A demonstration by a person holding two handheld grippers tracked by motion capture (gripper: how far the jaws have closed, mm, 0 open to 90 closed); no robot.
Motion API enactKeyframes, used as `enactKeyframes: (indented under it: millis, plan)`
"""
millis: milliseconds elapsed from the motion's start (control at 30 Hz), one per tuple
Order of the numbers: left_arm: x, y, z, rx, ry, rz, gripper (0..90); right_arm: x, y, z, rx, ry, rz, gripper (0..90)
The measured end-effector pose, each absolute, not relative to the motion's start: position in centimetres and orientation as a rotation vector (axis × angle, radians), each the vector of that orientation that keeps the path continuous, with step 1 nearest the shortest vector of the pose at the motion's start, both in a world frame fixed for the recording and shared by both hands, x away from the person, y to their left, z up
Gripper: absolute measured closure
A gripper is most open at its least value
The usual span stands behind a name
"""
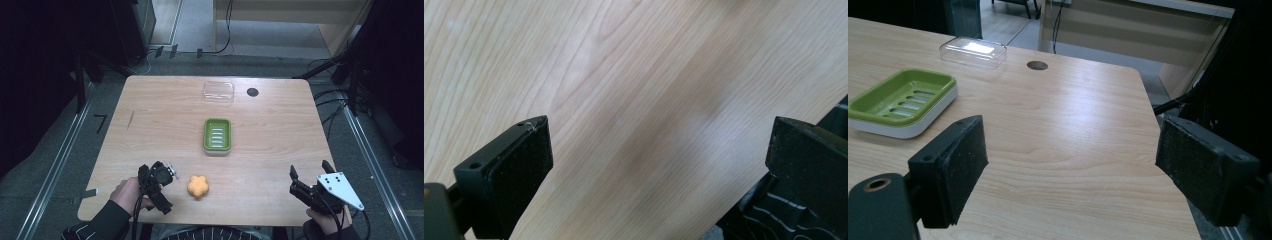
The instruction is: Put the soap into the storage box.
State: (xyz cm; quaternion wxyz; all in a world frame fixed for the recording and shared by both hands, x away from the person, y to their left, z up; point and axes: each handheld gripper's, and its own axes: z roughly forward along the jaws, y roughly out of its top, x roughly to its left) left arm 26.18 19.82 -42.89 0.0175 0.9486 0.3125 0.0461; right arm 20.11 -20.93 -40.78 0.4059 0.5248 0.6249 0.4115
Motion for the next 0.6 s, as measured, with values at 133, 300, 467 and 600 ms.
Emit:
enactKeyframes:
  millis: [133, 300, 467, 600]
  plan:
    - [26.3, 18.7, -42.9, 2.95, 0.945, 0.137, 0.0, 20.1, -21.0, -40.8, 1.324, 1.576, 1.036, 13.7]
    - [26.6, 17.5, -43.0, 2.961, 0.904, 0.14, 0.0, 20.0, -21.0, -40.8, 1.324, 1.574, 1.033, 13.7]
    - [27.1, 16.5, -42.9, 2.957, 0.872, 0.143, 0.0, 20.0, -21.1, -40.8, 1.337, 1.566, 1.04, 13.7]
    - [27.4, 15.7, -43.1, 2.965, 0.837, 0.134, 0.0, 20.0, -21.1, -40.8, 1.331, 1.57, 1.033, 13.7]
